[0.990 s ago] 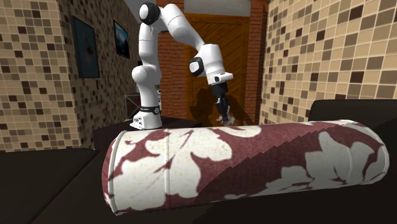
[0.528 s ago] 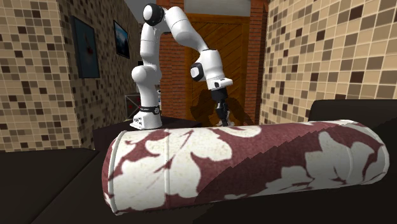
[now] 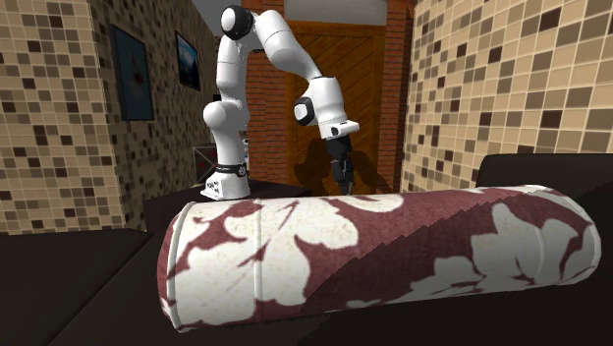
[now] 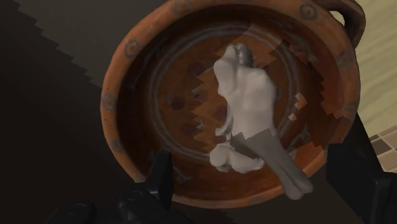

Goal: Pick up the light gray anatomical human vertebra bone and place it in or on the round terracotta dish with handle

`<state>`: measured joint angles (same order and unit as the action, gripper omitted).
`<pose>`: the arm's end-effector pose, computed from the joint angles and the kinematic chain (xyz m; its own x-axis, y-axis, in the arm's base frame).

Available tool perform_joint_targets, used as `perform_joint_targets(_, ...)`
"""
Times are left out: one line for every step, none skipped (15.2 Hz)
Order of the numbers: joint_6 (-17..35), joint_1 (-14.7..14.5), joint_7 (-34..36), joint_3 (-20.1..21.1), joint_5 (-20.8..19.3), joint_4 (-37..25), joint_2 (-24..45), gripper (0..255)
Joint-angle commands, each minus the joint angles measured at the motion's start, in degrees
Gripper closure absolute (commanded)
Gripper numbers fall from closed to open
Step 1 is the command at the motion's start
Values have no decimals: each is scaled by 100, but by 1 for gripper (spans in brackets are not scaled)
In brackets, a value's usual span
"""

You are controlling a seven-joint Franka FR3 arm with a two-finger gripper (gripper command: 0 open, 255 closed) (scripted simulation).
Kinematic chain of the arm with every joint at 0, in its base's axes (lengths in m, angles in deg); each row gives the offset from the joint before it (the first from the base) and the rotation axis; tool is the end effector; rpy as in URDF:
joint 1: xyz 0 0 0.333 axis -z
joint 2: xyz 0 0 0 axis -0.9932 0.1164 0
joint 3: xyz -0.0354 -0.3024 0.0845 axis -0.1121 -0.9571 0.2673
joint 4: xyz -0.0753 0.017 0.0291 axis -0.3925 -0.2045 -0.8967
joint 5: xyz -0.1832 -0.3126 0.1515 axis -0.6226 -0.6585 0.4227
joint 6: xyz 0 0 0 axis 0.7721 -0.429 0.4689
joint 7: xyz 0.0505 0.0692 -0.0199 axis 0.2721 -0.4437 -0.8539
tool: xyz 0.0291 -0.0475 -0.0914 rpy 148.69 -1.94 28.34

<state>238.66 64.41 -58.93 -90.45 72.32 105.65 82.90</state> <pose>0.4983 -0.0474 0.2633 0.9595 0.1163 0.2564 0.1245 -0.9921 -0.0159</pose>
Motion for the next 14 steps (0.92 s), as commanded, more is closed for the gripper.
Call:
perform_joint_targets(0,0,0,0,0,0,0,0)
perform_joint_targets(0,0,0,0,0,0,0,0)
perform_joint_targets(-135,-84,252,-144,-338,73,-241,0)
perform_joint_targets(-280,-149,500,-267,-676,133,-483,0)
perform_joint_targets(-437,-184,739,-356,-1003,181,-725,0)
perform_joint_targets(-568,-176,914,-387,-1244,209,-914,0)
perform_joint_targets(-568,-149,914,-361,-1244,209,-913,0)
perform_joint_targets(-568,-142,914,-353,-1243,209,-913,0)
perform_joint_targets(-568,-140,914,-351,-1244,210,-913,0)
perform_joint_targets(-568,-140,914,-351,-1244,209,-913,0)
perform_joint_targets(-568,-140,914,-351,-1243,209,-913,0)
perform_joint_targets(-568,-140,914,-351,-1243,209,-913,0)
perform_joint_targets(-568,-140,914,-351,-1243,209,-913,0)
perform_joint_targets(-568,-140,914,-351,-1243,209,-913,0)
